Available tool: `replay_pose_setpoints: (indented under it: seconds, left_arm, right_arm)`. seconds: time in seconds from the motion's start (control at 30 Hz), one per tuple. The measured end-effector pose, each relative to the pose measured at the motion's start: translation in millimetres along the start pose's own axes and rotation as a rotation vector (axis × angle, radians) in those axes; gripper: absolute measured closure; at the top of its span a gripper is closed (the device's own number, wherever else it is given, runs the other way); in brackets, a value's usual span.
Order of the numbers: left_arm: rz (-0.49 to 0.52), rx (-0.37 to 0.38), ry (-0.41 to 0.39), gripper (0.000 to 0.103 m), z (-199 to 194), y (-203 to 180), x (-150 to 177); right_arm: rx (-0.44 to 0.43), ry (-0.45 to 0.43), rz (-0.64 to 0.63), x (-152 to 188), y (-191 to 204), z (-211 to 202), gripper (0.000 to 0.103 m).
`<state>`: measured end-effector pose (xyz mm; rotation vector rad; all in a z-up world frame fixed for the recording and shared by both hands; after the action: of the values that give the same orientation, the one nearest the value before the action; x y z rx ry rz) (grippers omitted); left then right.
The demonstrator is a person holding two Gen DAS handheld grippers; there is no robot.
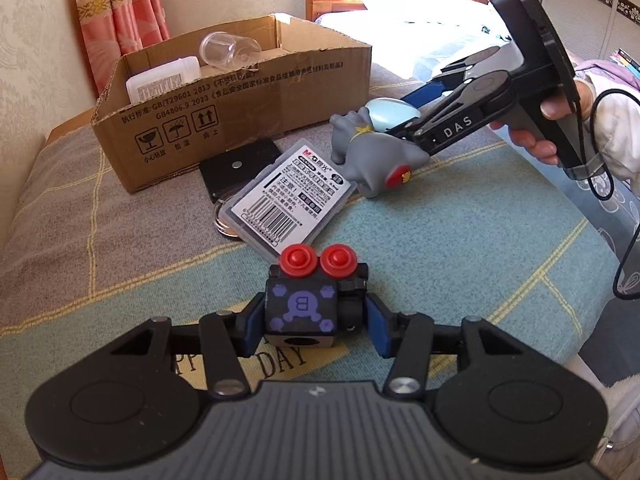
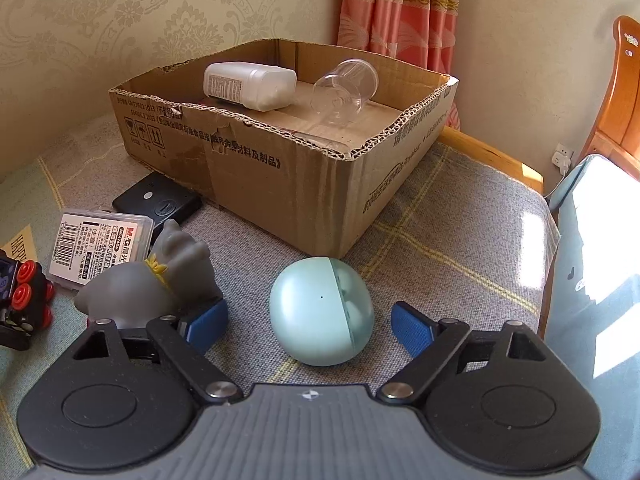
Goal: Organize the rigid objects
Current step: 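Grasp the purple block with the left tool while the right tool grasps the pale blue case, then lift the purple block and pale blue case with both tools toward the box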
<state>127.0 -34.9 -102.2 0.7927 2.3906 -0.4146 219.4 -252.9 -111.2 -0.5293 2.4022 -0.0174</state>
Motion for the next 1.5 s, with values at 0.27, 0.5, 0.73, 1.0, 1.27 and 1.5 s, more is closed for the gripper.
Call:
replay_pose_setpoints:
  seconds: [0.27,0.5,0.73,1.0,1.27,1.5]
  left_arm:
    - [-0.026,-0.006,-0.010,0.051,3,2,-1]
    - [-0.063,-0.048,-0.022,0.052,2,9,-2]
    - [-0.120,-0.119,-0.048,0.052,1,22,-1]
    - [-0.110,-0.119,-0.058,0.050,-1,22,1]
    - [-0.144,-0.127,-0.076,0.045,0,22,4]
    - [-0.158,-0.158,-0.086,0.045,1,17,3]
  right_arm:
    - [0.023,0.010,0.008,0,13,-11,0.045]
    - [0.135,0.032,0.135,15,16,-25,0.045]
    - [0.216,0.054,0.254,40,30,-49,0.045]
    - [0.198,0.026,0.233,49,37,-56,0.042]
    - [0.152,-0.015,0.187,45,31,-48,0.040]
    - [0.157,-0.029,0.186,47,33,-49,0.040]
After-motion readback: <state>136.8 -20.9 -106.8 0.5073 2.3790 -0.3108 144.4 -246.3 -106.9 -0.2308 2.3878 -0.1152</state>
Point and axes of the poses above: each gripper's, at about its wrist camera, not at the fingertips, and z roughly the way its jaws point, y to its left, x to its underside, the point moved 2 cm from there along z, roughly the way its jaws point, and after that the axes turned 8 degrees about x, right-handed, at the moved point
